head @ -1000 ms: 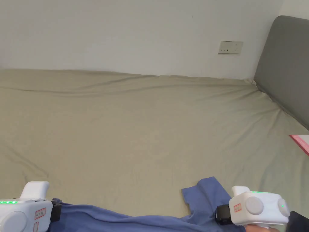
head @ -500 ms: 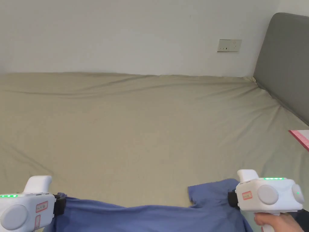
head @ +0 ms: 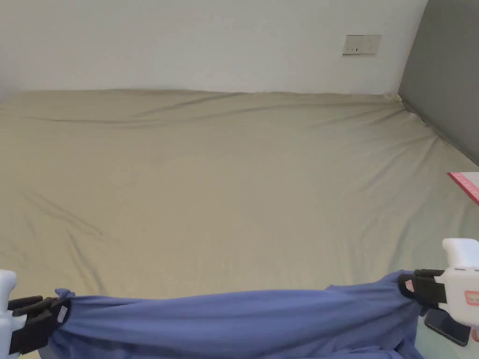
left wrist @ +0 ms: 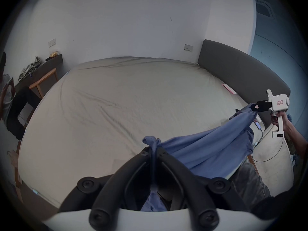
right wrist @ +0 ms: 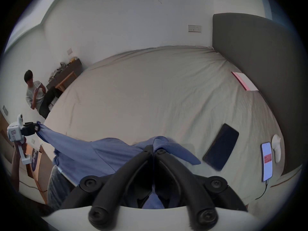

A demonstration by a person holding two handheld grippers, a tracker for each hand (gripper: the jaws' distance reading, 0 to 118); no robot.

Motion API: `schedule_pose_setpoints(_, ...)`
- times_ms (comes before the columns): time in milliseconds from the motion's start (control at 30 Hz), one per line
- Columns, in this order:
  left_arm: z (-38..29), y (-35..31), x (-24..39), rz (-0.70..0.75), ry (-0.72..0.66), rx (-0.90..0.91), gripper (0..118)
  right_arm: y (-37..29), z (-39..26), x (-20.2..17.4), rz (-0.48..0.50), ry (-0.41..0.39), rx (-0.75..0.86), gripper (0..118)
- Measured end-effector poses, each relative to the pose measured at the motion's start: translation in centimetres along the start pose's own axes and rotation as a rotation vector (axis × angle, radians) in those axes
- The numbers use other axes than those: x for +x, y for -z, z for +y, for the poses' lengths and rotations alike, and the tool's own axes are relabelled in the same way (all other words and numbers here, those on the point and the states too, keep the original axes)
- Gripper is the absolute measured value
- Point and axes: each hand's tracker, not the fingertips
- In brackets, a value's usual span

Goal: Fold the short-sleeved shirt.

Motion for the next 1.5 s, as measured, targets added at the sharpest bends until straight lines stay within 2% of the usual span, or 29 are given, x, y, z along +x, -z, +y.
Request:
schedule_pose_setpoints(33,-0.8,-0.6,0.5,0.005,0.005,0.008,1,-0.7,-1.0,-0.6,-0.01,-0.021,0.006,1)
schedule_pose_setpoints(100,-2.2,-1.0,1.1,0.008,0.014,-0.002,1,-1.8,-3.3,-1.5,-0.047,-0.113,0.018,1)
schedule_pose_setpoints(233,-6.2,0.9,1.3,0.044,0.077,-0.132,1,-2.4,-8.3,-1.8,-0.028,-0.066,-0.06,1)
schedule_pose_setpoints(433,-10.6,3.6,1.3,0.051,0.06,-0.27,1,0.4,-14.4,0.0,-0.04,0.011,-0.176,1)
schedule_pose_setpoints(667,-13.3,6.9,1.0,0.086,0.143,-0.358,1,3.5,-16.0,0.0,-0.07,-0.01,-0.216,1)
schedule_pose_setpoints(833,-13.2,7.7,0.3,0.088,0.083,-0.348,3,4.6,-15.8,0.0,-0.072,0.006,-0.224,2)
schedule_pose_setpoints(900,-13.3,7.6,0.4,0.09,0.079,-0.342,12,4.6,-15.9,-0.4,-0.082,-0.008,-0.22,4)
schedule_pose_setpoints(933,-13.2,7.5,0.3,0.092,0.077,-0.335,28,4.5,-15.9,-0.5,-0.088,-0.015,-0.219,6)
schedule_pose_setpoints(967,-13.1,7.1,0.3,0.105,0.066,-0.318,51,4.4,-15.8,-0.6,-0.092,-0.023,-0.219,8)
schedule_pose_setpoints(1000,-12.8,6.5,0.4,0.108,0.046,-0.291,83,4.1,-15.6,-0.8,-0.092,-0.026,-0.22,12)
schedule_pose_setpoints(1033,-12.5,5.9,0.4,0.093,0.017,-0.272,112,3.7,-15.4,-0.9,-0.093,-0.027,-0.221,23)
schedule_pose_setpoints(1133,-11.1,3.5,-1.0,0.001,-0.114,-0.154,112,1.5,-14.5,-1.7,-0.077,-0.021,-0.201,61)
schedule_pose_setpoints(1233,-10.2,2.6,-3.5,0.001,-0.261,-0.095,112,-2.3,-12.9,-3.7,-0.109,-0.091,-0.049,62)
schedule_pose_setpoints(1333,-10.5,3.9,-6.3,-0.092,-0.421,-0.138,112,-5.8,-11.1,-5.7,-0.091,-0.12,0.1,62)
schedule_pose_setpoints(1433,-12.1,6.8,-9.0,-0.284,-0.583,-0.22,112,-8.1,-9.6,-7.0,-0.039,-0.108,0.215,62)
schedule_pose_setpoints(1500,-13.1,8.7,-10.0,-0.291,-0.626,-0.337,112,-8.9,-8.8,-7.6,0.009,-0.085,0.252,62)
